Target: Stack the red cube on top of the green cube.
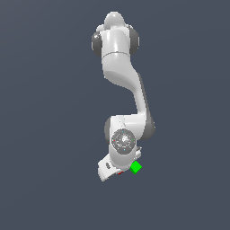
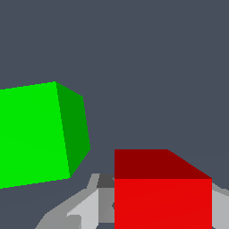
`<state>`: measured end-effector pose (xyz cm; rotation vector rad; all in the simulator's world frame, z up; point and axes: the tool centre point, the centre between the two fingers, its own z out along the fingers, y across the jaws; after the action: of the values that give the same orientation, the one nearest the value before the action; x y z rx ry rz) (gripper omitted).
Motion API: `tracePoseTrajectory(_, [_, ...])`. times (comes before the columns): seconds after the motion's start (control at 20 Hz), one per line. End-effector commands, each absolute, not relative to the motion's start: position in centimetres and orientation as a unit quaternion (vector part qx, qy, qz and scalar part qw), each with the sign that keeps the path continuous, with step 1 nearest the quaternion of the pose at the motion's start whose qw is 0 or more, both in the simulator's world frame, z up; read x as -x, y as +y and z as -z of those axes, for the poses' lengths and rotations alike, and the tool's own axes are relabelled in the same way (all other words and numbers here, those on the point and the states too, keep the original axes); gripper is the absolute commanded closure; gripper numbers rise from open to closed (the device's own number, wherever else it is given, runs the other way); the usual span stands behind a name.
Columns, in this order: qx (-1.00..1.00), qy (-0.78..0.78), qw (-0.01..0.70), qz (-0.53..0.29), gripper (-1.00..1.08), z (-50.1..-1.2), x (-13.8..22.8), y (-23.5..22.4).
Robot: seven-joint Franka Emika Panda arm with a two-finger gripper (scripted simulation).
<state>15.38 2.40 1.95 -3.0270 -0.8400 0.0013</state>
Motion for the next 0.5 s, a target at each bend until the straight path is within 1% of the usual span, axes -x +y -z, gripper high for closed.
tracePoseTrajectory(0.0, [0.964, -0.267, 0.0, 0.0, 1.08, -2.0, -15.4, 2.4])
tracePoseTrajectory(0.25, [0.964, -0.267, 0.0, 0.0, 1.08, -2.6, -15.3, 2.4])
tracePoseTrajectory(0.45, [0.964, -0.267, 0.0, 0.0, 1.08, -4.2, -15.3, 2.4])
